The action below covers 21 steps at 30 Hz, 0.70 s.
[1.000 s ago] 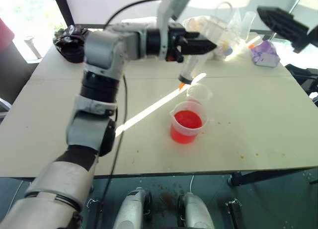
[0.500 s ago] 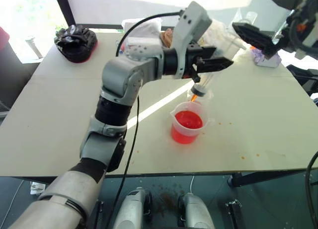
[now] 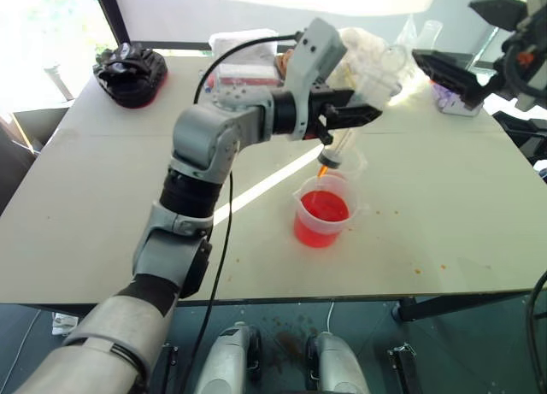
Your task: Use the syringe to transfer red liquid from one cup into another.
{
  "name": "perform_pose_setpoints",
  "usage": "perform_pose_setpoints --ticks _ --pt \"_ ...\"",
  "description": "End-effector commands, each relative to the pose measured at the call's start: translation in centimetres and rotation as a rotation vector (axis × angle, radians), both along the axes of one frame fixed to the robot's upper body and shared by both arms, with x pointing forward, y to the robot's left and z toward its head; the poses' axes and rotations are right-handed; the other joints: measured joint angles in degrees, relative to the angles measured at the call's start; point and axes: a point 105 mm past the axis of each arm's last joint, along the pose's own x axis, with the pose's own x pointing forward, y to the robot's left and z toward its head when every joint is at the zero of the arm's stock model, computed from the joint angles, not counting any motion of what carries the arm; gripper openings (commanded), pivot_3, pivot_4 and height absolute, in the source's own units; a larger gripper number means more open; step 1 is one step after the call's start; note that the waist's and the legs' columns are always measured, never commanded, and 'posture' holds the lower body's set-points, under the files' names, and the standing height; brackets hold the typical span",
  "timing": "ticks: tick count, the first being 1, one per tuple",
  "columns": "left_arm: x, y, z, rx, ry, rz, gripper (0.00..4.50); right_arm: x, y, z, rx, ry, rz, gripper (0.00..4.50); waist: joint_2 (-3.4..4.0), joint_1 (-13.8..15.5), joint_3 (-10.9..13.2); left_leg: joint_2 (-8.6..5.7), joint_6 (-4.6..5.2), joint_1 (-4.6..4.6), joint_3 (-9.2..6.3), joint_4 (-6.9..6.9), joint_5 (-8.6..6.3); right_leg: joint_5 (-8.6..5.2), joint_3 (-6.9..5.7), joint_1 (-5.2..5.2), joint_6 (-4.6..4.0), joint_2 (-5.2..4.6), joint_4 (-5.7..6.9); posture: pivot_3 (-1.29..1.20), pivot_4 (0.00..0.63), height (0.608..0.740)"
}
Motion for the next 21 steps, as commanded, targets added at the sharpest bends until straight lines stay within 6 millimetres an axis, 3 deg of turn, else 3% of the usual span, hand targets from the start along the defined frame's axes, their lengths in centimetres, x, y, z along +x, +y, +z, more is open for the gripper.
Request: perform_pose_setpoints --ticks 1,6,15,21 --pt "-1.8 -0.6 1.4 -0.017 -0.112 -0.059 1.50 -0.3 -0.1 0.9 0.000 -0.045 -0.003 4.50 0.00 0.03 0.00 0.00 0.00 0.00 0.00 0.00 0.00 0.00 0.00 0.00 0.00 0.00 0.00 0.00 0.150 0.740" --pt "-2.1 -1.0 0.5 0.003 -0.122 -0.048 1.50 -0.7 0.9 0.6 -0.005 -0.028 0.038 4.50 0.00 0.03 0.00 0.00 -0.01 0.01 0.00 0.00 0.00 0.00 0.00 0.02 0.00 0.00 0.00 0.00 0.150 0.740" --pt "-1.3 -1.0 0.2 -0.005 -0.081 -0.007 1.50 -2.2 1.3 1.9 -0.007 -0.064 0.029 4.50 0.00 0.01 0.00 0.01 -0.01 0.01 -0.01 0.00 0.00 0.00 0.00 0.01 0.00 0.00 0.00 0.00 0.150 0.740" --pt "-0.6 -0.8 0.6 -0.018 -0.081 0.025 1.50 -2.7 2.2 1.0 -0.007 -0.021 0.060 4.50 0.00 0.03 0.00 0.01 -0.01 0.01 -0.02 0.00 0.00 0.00 0.00 0.02 0.00 0.00 0.00 0.00 0.150 0.740"
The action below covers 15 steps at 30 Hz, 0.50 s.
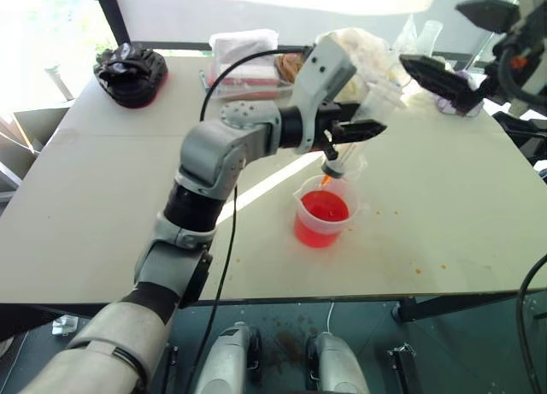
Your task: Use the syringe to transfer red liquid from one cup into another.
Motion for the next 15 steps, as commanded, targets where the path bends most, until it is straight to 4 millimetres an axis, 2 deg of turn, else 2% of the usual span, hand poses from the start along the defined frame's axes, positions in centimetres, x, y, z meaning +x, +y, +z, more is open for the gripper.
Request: perform_pose_setpoints --ticks 1,10,13,15 --pt "-0.4 -0.2 2.3 -0.046 -0.064 -0.007 1.50 -1.0 0.2 0.9 0.014 -0.044 0.002 4.50 0.00 -0.02 0.00 0.00 0.00 0.00 0.00 0.00 0.00 0.00 0.00 0.00 0.00 0.00 0.00 0.00 0.150 0.740" --pt "-2.3 -0.2 2.6 -0.061 -0.077 -0.078 1.50 0.8 -2.4 -0.9 0.043 -0.002 -0.096 4.50 0.01 -0.03 -0.01 0.00 0.00 0.00 0.00 0.00 0.00 0.00 0.00 0.02 0.00 0.00 0.00 0.00 0.150 0.740" --pt "-3.0 -0.3 2.0 -0.044 -0.085 -0.090 1.50 1.5 -3.0 -1.4 0.041 0.002 -0.112 4.50 0.01 -0.06 -0.01 0.01 0.00 0.02 0.01 0.00 0.00 0.00 0.00 0.02 0.00 0.03 0.01 0.00 0.150 0.740" --pt "-3.2 -0.4 0.9 -0.006 -0.105 -0.082 1.50 1.7 -3.0 -1.4 0.040 -0.002 -0.111 4.50 0.01 -0.04 -0.01 0.01 0.00 0.03 0.01 0.00 0.00 0.00 0.00 0.03 0.00 0.03 0.00 0.00 0.150 0.740"
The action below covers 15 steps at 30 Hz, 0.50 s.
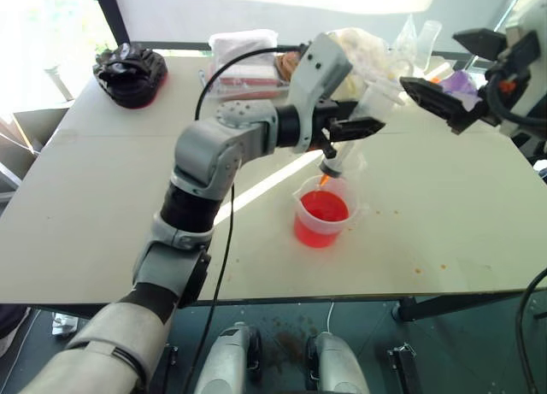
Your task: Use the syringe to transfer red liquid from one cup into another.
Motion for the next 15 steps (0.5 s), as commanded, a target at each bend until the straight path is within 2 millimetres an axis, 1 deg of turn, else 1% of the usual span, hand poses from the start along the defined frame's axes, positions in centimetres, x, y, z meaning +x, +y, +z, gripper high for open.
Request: perform_pose_setpoints --ticks 1,3,5,7,10,13,15 --pt "-2.1 -0.7 0.1 0.004 -0.086 -0.061 1.50 0.4 -1.1 0.8 0.011 -0.041 -0.059 4.50 0.00 0.01 0.00 0.00 0.00 0.03 0.00 0.00 0.00 0.00 0.00 0.02 0.00 0.00 0.00 0.00 0.150 0.740" --pt "-2.3 -0.7 -0.5 0.003 -0.077 -0.062 1.50 0.4 -1.0 0.8 0.008 -0.041 -0.055 4.50 0.00 0.00 0.00 0.00 0.00 0.04 0.00 0.00 0.00 0.00 0.00 0.03 0.00 0.00 -0.01 0.00 0.150 0.740" --pt "-2.6 -0.7 -0.5 -0.023 -0.077 -0.070 1.50 0.4 -0.9 0.7 -0.005 -0.035 -0.054 4.50 0.00 0.06 0.00 0.01 0.00 0.04 -0.01 0.00 0.00 0.00 0.00 0.03 0.00 0.00 0.00 0.00 0.150 0.740" --pt "-2.6 -0.7 -0.3 -0.066 -0.097 -0.059 1.50 0.3 -0.6 0.6 -0.016 -0.031 -0.043 4.50 0.00 0.12 0.00 0.01 0.00 0.04 -0.01 0.00 0.00 0.00 0.00 0.04 0.00 0.00 -0.01 0.00 0.150 0.740" --pt "-3.0 -0.3 0.6 -0.184 -0.103 -0.080 1.50 -0.1 0.4 0.4 -0.041 -0.017 0.005 4.50 0.00 0.08 0.00 0.00 0.00 0.06 -0.01 0.01 0.00 0.00 0.00 0.07 0.00 -0.02 -0.04 0.00 0.150 0.740" --pt "-3.2 0.0 0.8 -0.238 -0.097 -0.097 1.50 -0.5 0.8 0.3 -0.051 -0.011 0.031 3.66 0.00 0.02 0.00 0.02 0.00 0.06 -0.02 0.00 0.00 0.00 0.00 0.06 0.00 -0.02 -0.02 0.00 0.150 0.740" --pt "-3.0 0.1 0.0 -0.234 -0.083 -0.093 1.50 -0.7 1.1 -0.2 -0.054 0.007 0.048 2.67 0.00 0.03 0.00 0.02 -0.01 0.06 -0.03 0.00 0.00 0.00 0.00 0.06 0.00 -0.02 -0.03 0.00 0.150 0.740"
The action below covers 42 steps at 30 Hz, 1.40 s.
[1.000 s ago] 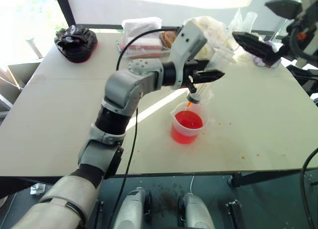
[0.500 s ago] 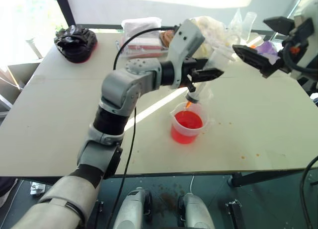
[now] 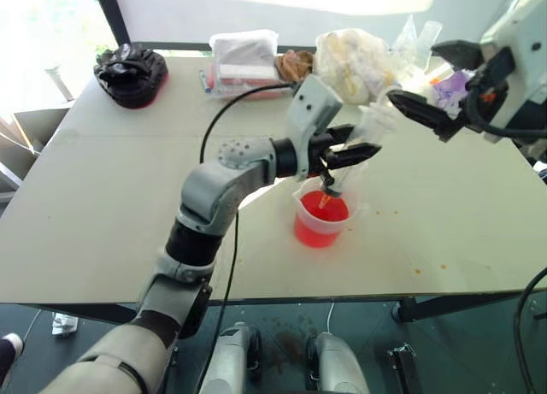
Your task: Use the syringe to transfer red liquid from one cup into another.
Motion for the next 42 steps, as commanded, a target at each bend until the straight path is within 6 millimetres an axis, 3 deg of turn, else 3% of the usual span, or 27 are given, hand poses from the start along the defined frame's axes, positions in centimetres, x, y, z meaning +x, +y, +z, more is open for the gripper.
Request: perform_pose_setpoints --ticks 1,4,5,6,22,32,38,42 --pt "-1.7 0.3 1.9 -0.096 -0.087 -0.073 1.50 -0.5 -0.6 0.6 0.007 -0.019 -0.029 2.12 0.00 0.00 0.00 0.00 0.00 0.01 0.00 0.00 0.00 0.00 0.00 0.01 0.00 0.00 0.00 0.00 0.150 0.740" --pt "-1.3 0.5 1.1 -0.095 -0.086 -0.060 1.50 -0.8 -0.2 -0.3 0.014 0.008 -0.018 0.50 0.00 0.03 0.00 0.00 0.00 0.02 -0.01 0.00 0.00 0.00 0.00 0.03 -0.01 -0.01 -0.01 0.00 0.150 0.740" --pt "-1.2 0.5 0.9 -0.094 -0.087 -0.057 1.50 -0.8 -0.1 -0.6 0.013 0.018 -0.012 0.12 0.00 0.08 0.00 0.00 0.00 0.03 -0.02 0.00 0.00 0.00 0.00 0.04 -0.01 -0.02 -0.01 0.00 0.150 0.740" --pt "-1.2 0.6 0.7 -0.095 -0.088 -0.059 1.50 -0.9 0.1 -0.8 0.011 0.023 -0.008 0.05 0.00 0.08 0.00 0.00 0.00 0.03 -0.02 0.00 0.00 0.00 0.00 0.04 -0.01 -0.03 -0.01 0.00 0.150 0.740" --pt "-1.3 -0.2 -3.8 -0.046 -0.082 -0.067 1.50 -0.2 -0.1 0.9 0.037 -0.052 -0.036 0.05 0.00 -0.02 0.00 -0.01 0.00 0.04 -0.04 0.00 -0.01 0.00 -0.01 0.04 -0.03 -0.15 -0.02 0.00 0.150 0.740" --pt "-1.6 -0.2 -4.1 -0.047 -0.077 -0.079 1.50 -0.3 -1.4 3.1 0.029 -0.121 -0.086 0.05 0.00 0.01 0.00 -0.01 0.01 0.03 -0.05 0.00 -0.02 0.00 -0.01 0.03 -0.03 -0.20 -0.03 0.00 0.150 0.740" --pt "-1.5 -0.2 -3.6 -0.063 -0.077 -0.076 1.50 -0.3 -1.2 2.6 0.024 -0.103 -0.072 0.05 0.00 -0.02 0.00 -0.01 0.02 0.03 -0.06 0.00 -0.03 0.00 0.00 0.03 -0.04 -0.22 -0.03 0.00 0.150 0.740" --pt "-1.0 0.1 -2.3 -0.103 -0.081 -0.056 1.50 -0.6 -1.1 1.2 0.008 -0.043 -0.044 1.34 0.00 0.08 0.00 -0.01 0.02 0.02 -0.06 0.00 -0.03 0.00 0.00 0.03 -0.04 -0.23 -0.04 0.00 0.150 0.740"
